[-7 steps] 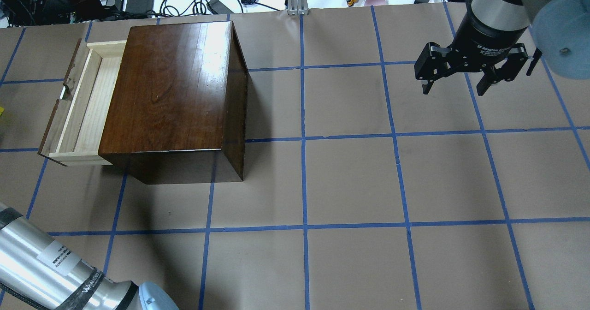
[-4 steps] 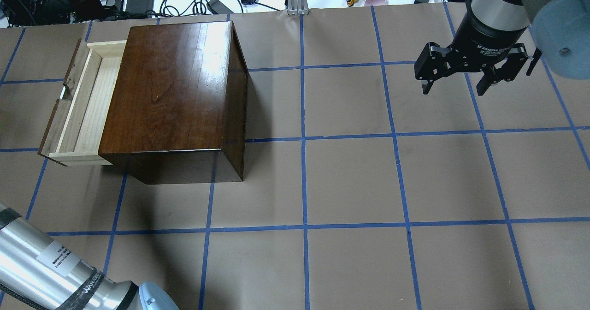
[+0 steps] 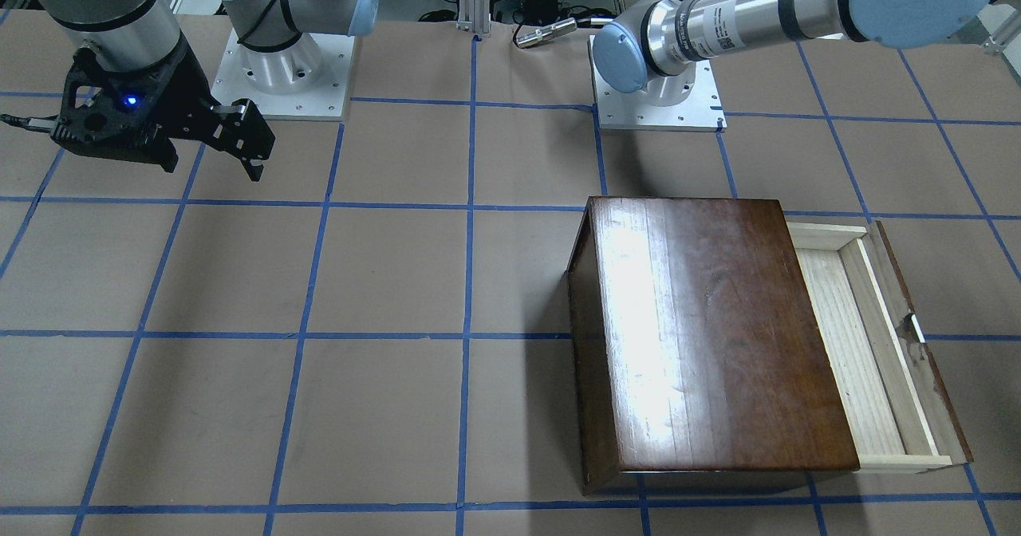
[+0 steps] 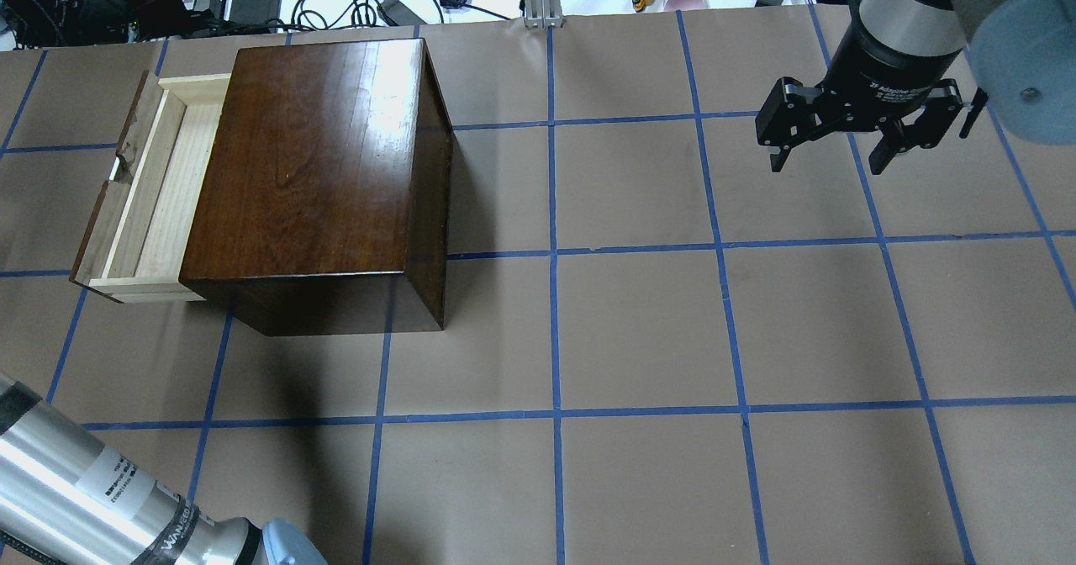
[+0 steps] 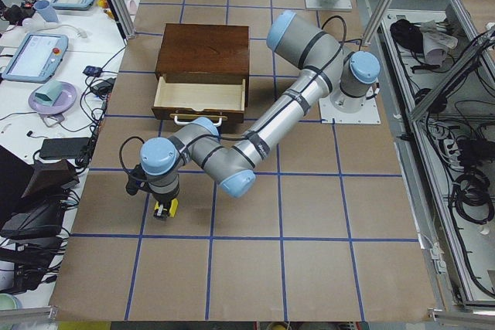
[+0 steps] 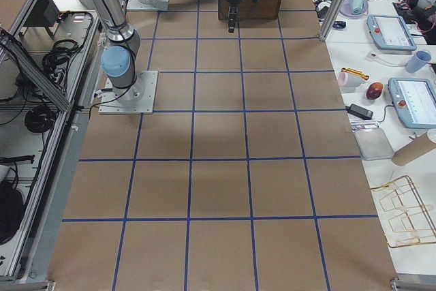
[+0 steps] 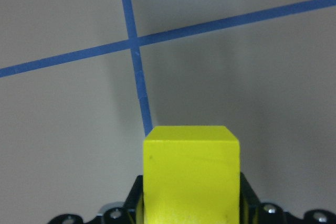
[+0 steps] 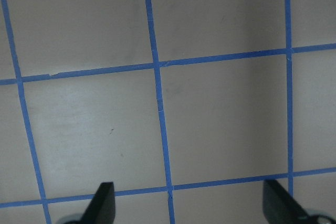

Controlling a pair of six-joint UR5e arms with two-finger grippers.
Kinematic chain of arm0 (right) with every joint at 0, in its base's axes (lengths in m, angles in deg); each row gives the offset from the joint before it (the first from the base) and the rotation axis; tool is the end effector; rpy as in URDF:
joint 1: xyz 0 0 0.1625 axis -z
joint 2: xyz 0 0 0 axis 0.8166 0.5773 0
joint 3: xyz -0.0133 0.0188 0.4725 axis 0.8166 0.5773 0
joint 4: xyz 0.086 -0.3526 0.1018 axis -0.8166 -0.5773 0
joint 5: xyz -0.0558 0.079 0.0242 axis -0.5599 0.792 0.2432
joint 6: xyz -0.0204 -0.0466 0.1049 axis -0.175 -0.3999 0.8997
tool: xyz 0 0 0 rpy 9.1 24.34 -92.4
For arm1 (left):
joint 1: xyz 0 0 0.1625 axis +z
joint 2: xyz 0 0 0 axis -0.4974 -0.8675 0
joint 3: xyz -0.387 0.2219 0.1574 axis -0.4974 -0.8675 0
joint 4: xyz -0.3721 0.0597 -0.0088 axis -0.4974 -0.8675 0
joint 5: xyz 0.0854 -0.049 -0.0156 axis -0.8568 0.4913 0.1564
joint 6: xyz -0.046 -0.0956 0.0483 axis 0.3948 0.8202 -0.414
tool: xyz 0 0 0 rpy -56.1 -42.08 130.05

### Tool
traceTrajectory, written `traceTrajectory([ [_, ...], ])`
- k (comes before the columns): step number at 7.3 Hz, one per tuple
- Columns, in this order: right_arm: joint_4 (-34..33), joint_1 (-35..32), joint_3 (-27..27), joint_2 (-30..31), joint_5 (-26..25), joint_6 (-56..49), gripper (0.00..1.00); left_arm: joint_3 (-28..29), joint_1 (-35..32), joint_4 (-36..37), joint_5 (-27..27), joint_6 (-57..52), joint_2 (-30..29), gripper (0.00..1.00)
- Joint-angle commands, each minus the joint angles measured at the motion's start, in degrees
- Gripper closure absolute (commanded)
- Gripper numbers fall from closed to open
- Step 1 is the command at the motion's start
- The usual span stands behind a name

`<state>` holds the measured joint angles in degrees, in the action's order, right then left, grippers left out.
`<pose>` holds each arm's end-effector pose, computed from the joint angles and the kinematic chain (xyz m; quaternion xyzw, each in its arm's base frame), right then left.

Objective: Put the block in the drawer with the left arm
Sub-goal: 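Grasp the yellow cube and lift it with the left gripper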

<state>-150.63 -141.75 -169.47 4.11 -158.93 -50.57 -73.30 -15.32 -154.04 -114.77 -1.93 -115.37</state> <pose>0.1084 -0.4461 0.5045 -0.0483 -0.9988 -0.0057 0.0077 0.4687 -0.6602 0.3527 0.0831 0.9939 -0.0469 0.0550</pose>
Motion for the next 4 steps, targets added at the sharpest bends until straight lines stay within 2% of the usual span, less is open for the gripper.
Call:
traceTrajectory([
  [1,0.0,0.0,-0.05,0.0,0.09,0.0,0.0,-0.12,-3.27,-8.64,-1.76,6.91,6.28,1.0],
  [4,0.0,0.0,0.04,0.0,0.09,0.0,0.0,-0.56,-10.81,-18.15,-1.94,17.21,12.52,1.0],
])
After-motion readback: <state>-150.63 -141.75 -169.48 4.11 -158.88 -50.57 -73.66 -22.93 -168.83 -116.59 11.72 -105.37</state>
